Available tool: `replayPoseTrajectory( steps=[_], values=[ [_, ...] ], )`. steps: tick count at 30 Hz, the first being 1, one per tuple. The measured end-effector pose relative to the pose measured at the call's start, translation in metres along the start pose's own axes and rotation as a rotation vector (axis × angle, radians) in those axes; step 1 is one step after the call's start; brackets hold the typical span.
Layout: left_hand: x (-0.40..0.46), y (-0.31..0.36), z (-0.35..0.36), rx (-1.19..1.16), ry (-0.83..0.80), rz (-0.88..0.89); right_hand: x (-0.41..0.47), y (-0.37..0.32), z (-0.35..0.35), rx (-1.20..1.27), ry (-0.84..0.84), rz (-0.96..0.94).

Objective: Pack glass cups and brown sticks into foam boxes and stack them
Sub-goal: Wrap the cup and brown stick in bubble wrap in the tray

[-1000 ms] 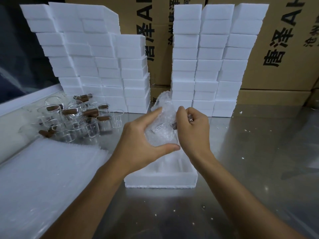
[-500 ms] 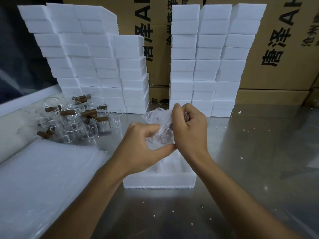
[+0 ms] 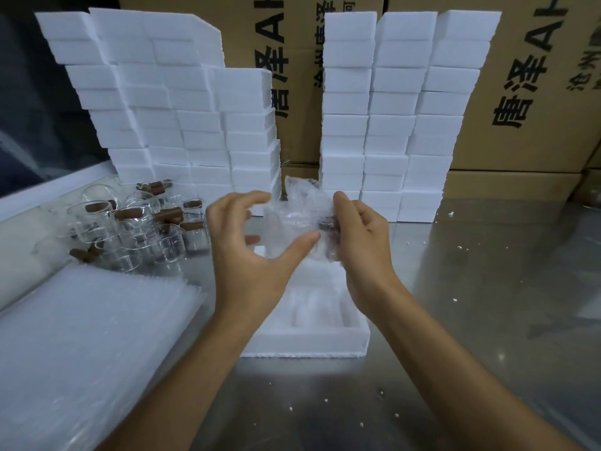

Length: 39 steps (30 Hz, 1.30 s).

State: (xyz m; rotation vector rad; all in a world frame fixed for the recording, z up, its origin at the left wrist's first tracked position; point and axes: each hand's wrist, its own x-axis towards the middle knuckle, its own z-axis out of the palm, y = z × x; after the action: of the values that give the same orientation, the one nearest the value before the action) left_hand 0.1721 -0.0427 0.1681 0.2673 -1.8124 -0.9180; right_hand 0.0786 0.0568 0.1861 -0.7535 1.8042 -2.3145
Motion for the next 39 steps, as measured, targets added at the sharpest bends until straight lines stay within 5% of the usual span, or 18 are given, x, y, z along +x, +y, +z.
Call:
replayPoseTrajectory(
  steps=[3, 5, 18, 31, 35, 39],
  values=[
    [-0.003, 0.003, 0.007, -0.461, -0.112, -0.376, 0.002, -0.001, -0.003, 0.089, -0.198, 0.183],
    [-0.001, -0.004, 0.004, -0.550, -0.106, -0.433, 0.003, -0.001, -0.004, 0.115, -0.280, 0.250],
    [0.010, -0.008, -0.013, -0.175, -0.384, -0.200, -0.005, -0.004, -0.004, -0.099, -0.299, -0.094],
    [0.016, -0.001, -0.020, 0.031, -0.381, 0.009, -0.019, -0.002, 0.010, -0.325, -0.534, -0.318],
    [0.020, -0.005, -0.023, 0.013, -0.423, -0.038, -0.022, 0.002, 0.012, -0.359, -0.501, -0.308],
    [0.028, -0.003, -0.034, -0.092, -0.487, -0.313, -0.023, 0.002, 0.011, -0.360, -0.500, -0.311]
  ],
)
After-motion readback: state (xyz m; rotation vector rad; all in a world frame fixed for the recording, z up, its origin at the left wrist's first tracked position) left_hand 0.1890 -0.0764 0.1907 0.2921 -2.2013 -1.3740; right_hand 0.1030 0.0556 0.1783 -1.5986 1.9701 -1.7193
